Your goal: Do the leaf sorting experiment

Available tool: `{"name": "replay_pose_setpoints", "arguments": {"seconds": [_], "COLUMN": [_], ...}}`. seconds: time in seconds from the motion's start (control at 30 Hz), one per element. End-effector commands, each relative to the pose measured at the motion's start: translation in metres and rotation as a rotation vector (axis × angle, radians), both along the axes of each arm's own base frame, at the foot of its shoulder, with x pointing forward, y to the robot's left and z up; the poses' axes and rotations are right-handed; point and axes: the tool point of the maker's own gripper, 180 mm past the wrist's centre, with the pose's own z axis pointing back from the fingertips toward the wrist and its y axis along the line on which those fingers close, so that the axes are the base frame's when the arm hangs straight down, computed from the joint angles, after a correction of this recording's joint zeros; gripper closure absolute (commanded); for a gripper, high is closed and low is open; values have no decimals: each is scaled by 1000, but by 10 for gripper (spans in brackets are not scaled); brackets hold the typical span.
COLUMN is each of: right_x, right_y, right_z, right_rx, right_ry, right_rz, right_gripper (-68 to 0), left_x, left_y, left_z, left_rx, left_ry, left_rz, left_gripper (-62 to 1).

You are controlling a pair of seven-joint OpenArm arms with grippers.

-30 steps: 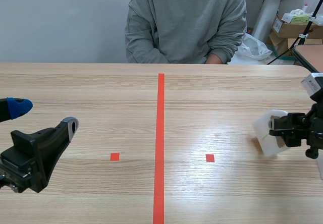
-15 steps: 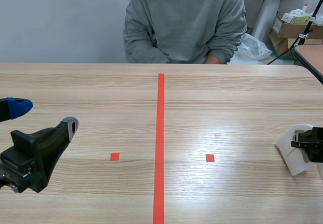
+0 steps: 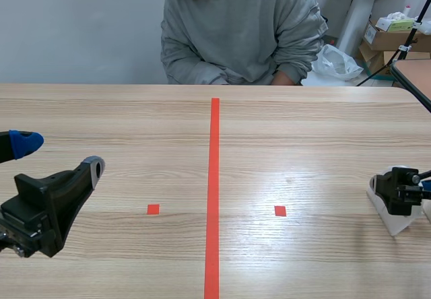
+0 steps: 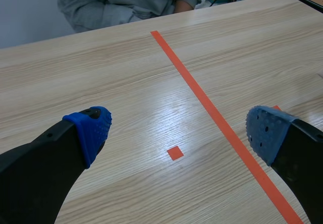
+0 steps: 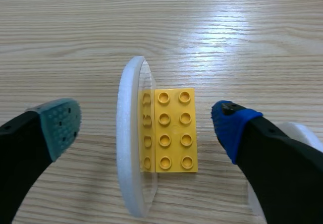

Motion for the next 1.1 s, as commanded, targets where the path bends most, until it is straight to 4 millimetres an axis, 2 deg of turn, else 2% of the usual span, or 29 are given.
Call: {"name": "replay_pose_setpoints", "arguments": {"seconds": [0.0, 0.23, 0.37, 0.53, 0.83, 1.07], "right_x": [5, 6, 10, 20, 25, 26], "right_y": [-2, -1, 2, 3, 1, 30], "right_z": [9, 11, 22, 54, 120, 169], "right_rx": [-5, 6, 46, 42, -68, -166], "right_ry": [-33, -39, -68, -140, -281, -391], "right_rz": [3, 4, 14, 59, 108, 257], "right_gripper": [-577, -580, -580, -580, -580, -580], "left_x": [2, 2, 2, 2, 2, 2], "left_y": [-3, -3, -3, -3, -3, -3], "left_z": [8, 8, 8, 8, 8, 8], "left_rx": [-19, -19, -18, -18, -19, -18], "left_ry": [-24, -24, -24, -24, -24, -24], "left_rz": [-1, -1, -1, -1, -1, -1], "left_gripper": [-572, -572, -572, -572, -572, -572]}}
